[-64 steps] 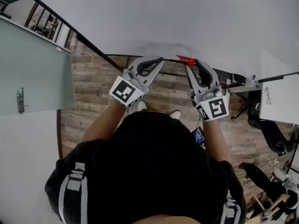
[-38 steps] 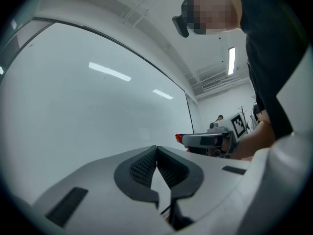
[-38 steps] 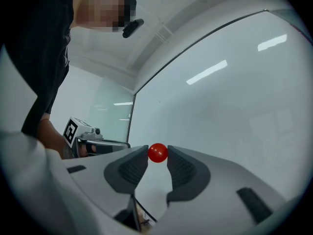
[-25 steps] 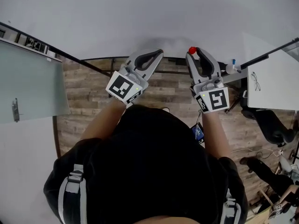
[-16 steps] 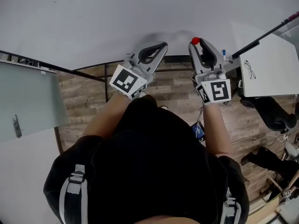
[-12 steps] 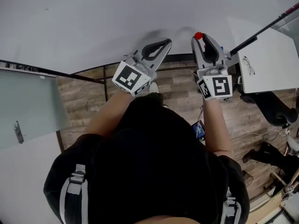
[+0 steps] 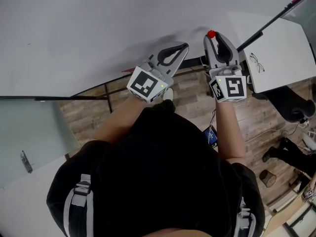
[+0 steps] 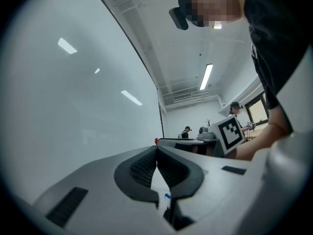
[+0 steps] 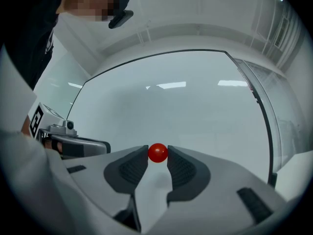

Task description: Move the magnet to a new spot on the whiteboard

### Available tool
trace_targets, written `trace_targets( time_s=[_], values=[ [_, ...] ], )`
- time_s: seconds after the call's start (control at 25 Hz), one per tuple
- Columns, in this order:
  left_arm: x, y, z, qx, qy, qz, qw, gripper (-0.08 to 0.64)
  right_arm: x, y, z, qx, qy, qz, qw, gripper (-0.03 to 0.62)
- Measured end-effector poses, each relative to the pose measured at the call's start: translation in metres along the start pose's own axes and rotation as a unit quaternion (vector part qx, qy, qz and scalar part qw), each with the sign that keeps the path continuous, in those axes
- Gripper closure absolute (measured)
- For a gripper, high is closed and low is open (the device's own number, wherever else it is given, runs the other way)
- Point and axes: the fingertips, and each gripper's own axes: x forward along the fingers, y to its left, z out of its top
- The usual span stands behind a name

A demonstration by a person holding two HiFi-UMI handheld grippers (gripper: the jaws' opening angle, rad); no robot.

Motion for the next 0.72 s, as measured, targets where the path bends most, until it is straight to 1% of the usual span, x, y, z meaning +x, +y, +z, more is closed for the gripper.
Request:
trace_targets(
  time_s=[0.12,0.28,0.48,0.72],
  values=[
    [0.017,-0.003,-0.006,-0.008,0.000,-0.015,0.9999,0.555,0.004,-0.020,-0.006,-0.004,0.006,-0.021,1.000,0.472],
    [0.044,0.005,-0.022,-0.011,0.010,-0.021,0.9997,0.555,0.020,-0.050,-0.021,-0.006,0.015,-0.041,0.999,0.472],
    [0.047,0.000,-0.020,-0.012,0.007,-0.030,0.9994,0.555,0.021,-0.057,-0.028,-0.004,0.020,-0.056,0.998,0.474],
    [0.052,0.004,-0.024,-0.018,0.014,-0.038,0.9990,0.555,0.031,-0.069,-0.039,-0.006,0.024,-0.066,0.997,0.472]
  ],
)
